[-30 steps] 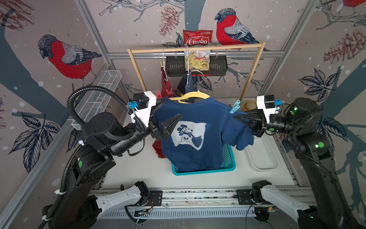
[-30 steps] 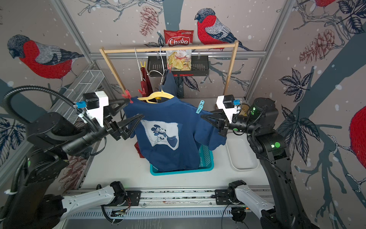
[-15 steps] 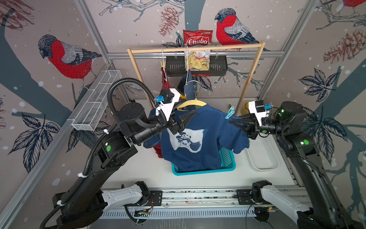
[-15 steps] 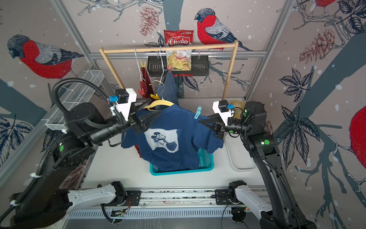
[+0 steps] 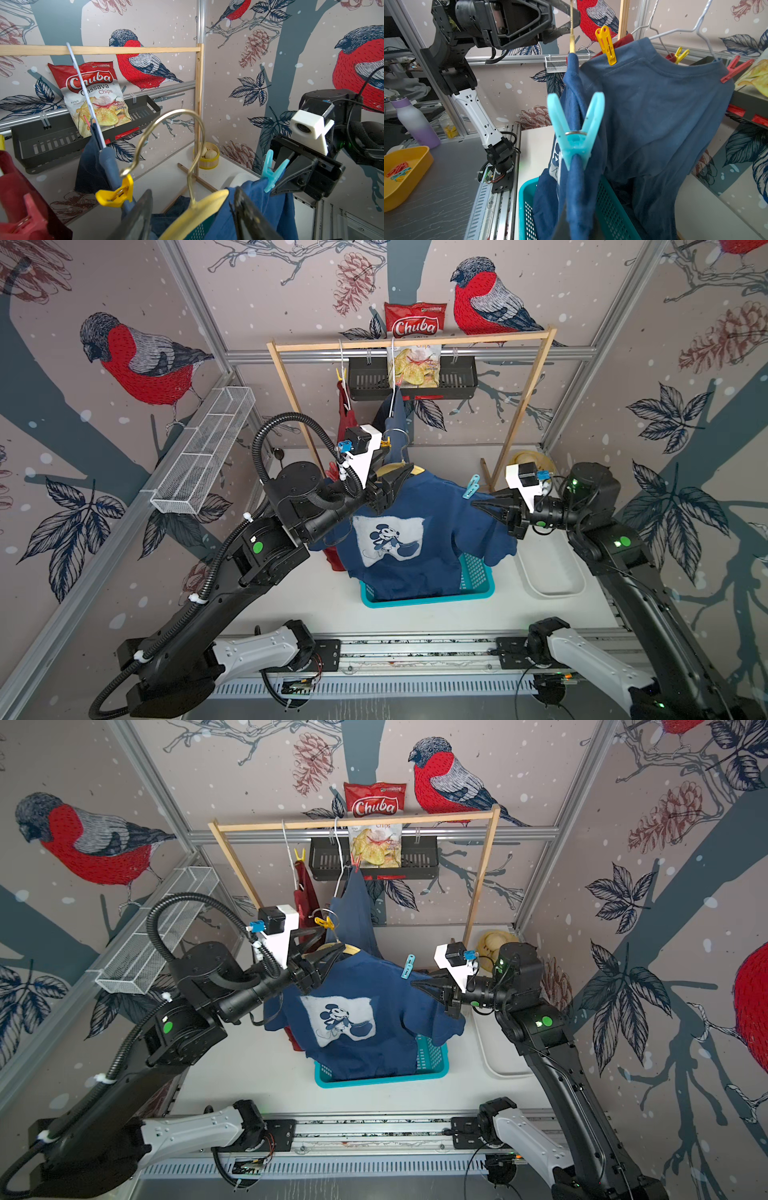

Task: Remove the clothespins securing t-shirts to the hanger
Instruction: Pick up the hanger from the clothes rail.

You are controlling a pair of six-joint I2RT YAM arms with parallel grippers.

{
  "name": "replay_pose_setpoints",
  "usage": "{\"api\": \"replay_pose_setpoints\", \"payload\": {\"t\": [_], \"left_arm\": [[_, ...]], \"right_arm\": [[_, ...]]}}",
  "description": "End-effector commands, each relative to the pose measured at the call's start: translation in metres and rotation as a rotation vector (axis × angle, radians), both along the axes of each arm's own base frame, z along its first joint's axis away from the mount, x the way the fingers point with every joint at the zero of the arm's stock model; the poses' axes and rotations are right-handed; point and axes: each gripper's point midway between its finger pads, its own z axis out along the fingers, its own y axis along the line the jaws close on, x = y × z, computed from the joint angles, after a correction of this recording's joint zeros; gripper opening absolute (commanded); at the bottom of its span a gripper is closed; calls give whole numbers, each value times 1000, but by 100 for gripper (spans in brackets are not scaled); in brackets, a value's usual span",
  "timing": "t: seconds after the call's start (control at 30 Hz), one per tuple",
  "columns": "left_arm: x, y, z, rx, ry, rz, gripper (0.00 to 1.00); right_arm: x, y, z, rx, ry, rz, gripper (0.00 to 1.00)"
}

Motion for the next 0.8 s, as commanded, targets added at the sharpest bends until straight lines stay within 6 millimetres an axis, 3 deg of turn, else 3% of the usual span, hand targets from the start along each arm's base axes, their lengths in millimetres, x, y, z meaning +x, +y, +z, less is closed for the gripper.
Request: {"api": "replay_pose_setpoints", "payload": {"t": [0.0, 0.3, 0.37, 0.5, 0.6, 0.77], "left_arm": [[8, 3, 18, -125, -4, 41, 52], [19, 2, 8, -151, 39, 82, 16], [19, 2, 6, -152, 46, 81, 0], [17, 2, 7, -143, 42, 70, 0], [13, 1, 12, -135, 26, 51, 0], [7, -2, 20, -105, -22, 18, 0]], "right_arm": [[4, 3, 6, 7, -88, -31, 0], [-2, 6, 3, 7, -109, -30, 0], [-1, 5, 3, 10, -113, -35, 0], [3, 4, 3, 10, -111, -58, 1], [4, 3, 6, 18, -119, -78, 10], [1, -1, 14, 43, -125, -102, 53]]}}
